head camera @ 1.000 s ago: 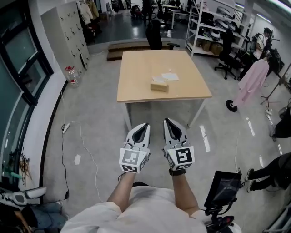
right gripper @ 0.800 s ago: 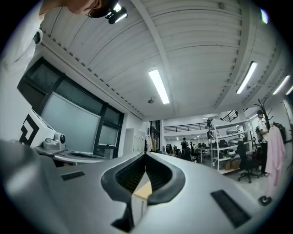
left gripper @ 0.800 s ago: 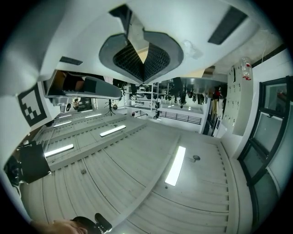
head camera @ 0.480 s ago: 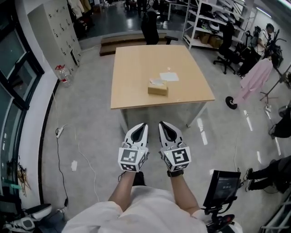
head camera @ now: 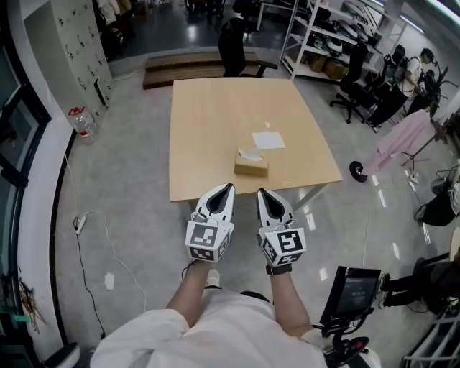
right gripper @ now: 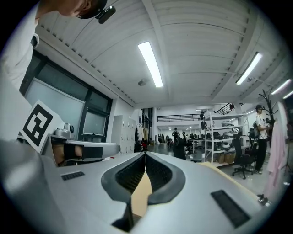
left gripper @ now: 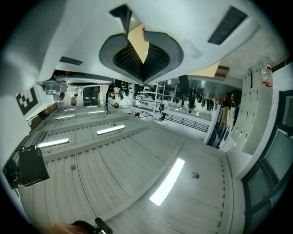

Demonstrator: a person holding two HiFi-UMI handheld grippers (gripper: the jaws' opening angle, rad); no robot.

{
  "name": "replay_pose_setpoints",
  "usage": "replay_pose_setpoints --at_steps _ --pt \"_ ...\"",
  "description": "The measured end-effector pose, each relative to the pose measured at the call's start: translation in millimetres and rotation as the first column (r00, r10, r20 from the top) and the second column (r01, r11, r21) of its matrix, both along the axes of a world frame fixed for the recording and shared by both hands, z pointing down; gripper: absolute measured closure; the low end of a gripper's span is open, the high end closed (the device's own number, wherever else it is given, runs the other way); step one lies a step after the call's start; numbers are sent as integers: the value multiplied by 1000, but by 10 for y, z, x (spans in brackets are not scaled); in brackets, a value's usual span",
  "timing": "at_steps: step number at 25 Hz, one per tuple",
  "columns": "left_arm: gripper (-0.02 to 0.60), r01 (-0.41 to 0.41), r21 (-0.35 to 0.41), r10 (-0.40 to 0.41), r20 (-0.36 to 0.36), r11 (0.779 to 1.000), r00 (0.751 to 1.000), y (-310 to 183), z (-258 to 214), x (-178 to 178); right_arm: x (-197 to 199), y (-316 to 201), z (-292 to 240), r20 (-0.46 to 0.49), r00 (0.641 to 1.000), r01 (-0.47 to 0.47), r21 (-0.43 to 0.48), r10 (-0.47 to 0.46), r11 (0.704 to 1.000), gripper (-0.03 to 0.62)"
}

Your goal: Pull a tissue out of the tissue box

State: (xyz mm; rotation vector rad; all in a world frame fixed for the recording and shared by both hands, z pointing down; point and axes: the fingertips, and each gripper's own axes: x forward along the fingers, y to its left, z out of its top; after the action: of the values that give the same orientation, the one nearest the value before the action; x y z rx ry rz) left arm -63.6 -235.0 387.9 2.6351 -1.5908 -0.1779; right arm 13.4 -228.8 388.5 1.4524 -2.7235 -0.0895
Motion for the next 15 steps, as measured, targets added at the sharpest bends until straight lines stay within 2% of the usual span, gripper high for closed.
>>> replay_pose_setpoints --at_steps 4,8,15 --pt "581 -13 -52 12 -28 999 1000 -525 177 -114 -26 -421 145 -21 999 -32 -37 32 999 589" --pt "581 -46 -91 44 -25 995 999 -983 361 16 129 -921 335 -33 998 -60 -85 57 995 589" --pt "581 -8 -104 9 8 995 1000 -2077 477 252 402 -2114 337 -22 1000 -21 -68 20 997 589"
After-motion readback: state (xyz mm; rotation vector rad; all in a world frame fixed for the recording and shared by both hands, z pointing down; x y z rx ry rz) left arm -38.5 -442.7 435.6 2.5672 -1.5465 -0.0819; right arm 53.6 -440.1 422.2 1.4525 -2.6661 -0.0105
